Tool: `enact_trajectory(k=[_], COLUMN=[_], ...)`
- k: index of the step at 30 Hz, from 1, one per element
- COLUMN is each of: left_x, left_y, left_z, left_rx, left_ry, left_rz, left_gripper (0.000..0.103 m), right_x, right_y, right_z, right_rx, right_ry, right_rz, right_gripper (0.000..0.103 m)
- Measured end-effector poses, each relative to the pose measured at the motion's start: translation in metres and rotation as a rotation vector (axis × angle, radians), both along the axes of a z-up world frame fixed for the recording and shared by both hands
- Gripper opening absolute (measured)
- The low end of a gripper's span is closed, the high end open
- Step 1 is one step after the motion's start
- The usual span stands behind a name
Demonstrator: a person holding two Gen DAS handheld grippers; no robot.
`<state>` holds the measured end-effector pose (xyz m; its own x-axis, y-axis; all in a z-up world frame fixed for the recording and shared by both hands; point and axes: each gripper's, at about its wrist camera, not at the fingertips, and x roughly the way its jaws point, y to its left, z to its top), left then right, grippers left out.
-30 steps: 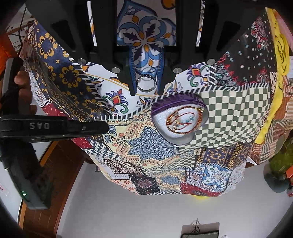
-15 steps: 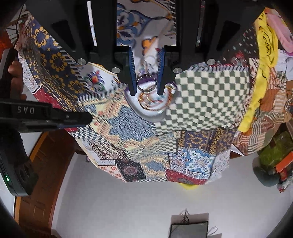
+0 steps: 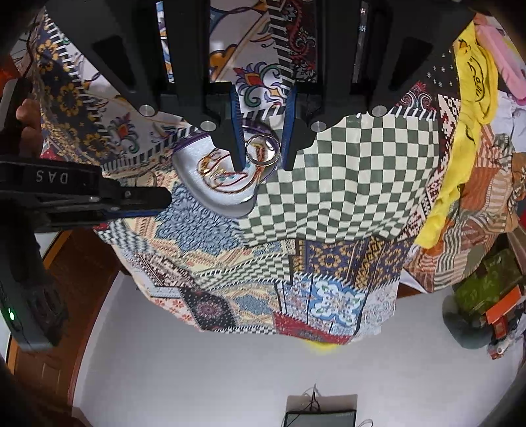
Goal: Organize jewelry
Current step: 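Lower the ring and charm into the heart tin and open both tools, then withdraw both open tools up and away from the heart tin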
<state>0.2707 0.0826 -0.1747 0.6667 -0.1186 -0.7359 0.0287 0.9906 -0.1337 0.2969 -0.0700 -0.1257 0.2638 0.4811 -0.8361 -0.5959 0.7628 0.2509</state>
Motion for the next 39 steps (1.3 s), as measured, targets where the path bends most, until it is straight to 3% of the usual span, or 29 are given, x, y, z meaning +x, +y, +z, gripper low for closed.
enact_trajectory(k=[13, 29, 37, 39], left_x=[0.023, 0.037, 0.039, 0.040], left_y=[-0.009, -0.018, -0.024, -0.025], left_z=[-0.020, -0.029, -0.030, -0.029], left_rx=[-0.002, 0.014, 0.016, 0.018], left_ry=[0.035, 0.060, 0.070, 0.075], left_rz=[-0.050, -0.070, -0.086, -0.088], left_gripper=[0.021, 0.021, 0.021, 0.021], right_x=[0.006, -0.002, -0.009, -0.011], right_y=[0.017, -0.006, -0.054, -0.067], right_z=[-0.025, 0.002, 0.014, 0.017], right_rx=[-0.047, -0.057, -0.105, -0.102], right_ry=[0.055, -0.075, -0.161, -0.169], right_rz=[0.039, 0.008, -0.081, -0.106], right_gripper=[0.015, 0.016, 0.035, 0.036])
